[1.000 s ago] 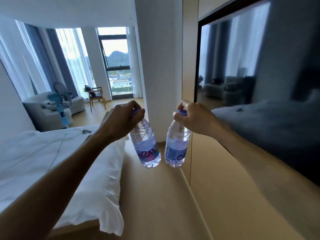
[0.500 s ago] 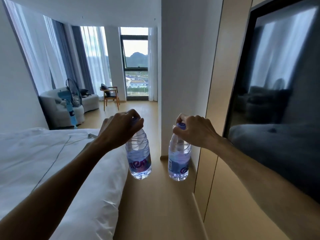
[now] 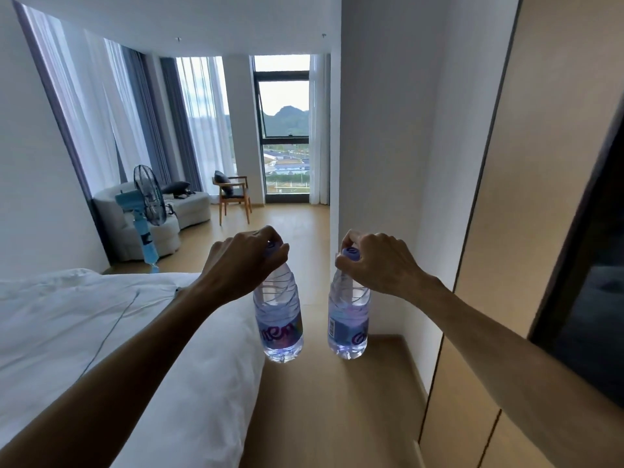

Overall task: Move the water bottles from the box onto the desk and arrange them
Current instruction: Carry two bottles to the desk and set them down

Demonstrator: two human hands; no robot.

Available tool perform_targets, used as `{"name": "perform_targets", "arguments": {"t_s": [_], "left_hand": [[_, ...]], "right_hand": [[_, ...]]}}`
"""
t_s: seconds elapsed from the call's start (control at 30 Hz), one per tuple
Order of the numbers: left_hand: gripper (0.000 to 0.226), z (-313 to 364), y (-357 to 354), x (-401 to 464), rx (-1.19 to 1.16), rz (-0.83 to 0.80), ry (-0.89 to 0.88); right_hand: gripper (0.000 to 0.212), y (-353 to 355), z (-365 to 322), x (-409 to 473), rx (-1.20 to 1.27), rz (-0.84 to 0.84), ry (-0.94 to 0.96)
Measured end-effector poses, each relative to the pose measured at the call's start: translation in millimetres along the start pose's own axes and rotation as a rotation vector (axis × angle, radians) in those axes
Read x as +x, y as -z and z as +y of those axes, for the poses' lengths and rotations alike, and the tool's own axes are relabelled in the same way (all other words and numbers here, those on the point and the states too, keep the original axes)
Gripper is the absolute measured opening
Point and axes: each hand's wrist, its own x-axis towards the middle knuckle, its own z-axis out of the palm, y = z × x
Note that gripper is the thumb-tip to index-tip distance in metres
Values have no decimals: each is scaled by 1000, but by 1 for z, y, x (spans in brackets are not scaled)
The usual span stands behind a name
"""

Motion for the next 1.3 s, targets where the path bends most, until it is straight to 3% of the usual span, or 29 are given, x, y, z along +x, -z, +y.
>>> {"name": "perform_targets", "arguments": {"t_s": [0.43,0.7,1.3], "left_hand": [[32,-111,-111,199,56,54,108],[30,-195,-174,295,70,101,149],[30,-429,-333,558,11,15,118]], "right_hand": [[29,-100,107,246,102,-4,119],[30,-164,165,376,137,56,102],[31,-340,269,679,133,44,8]]}}
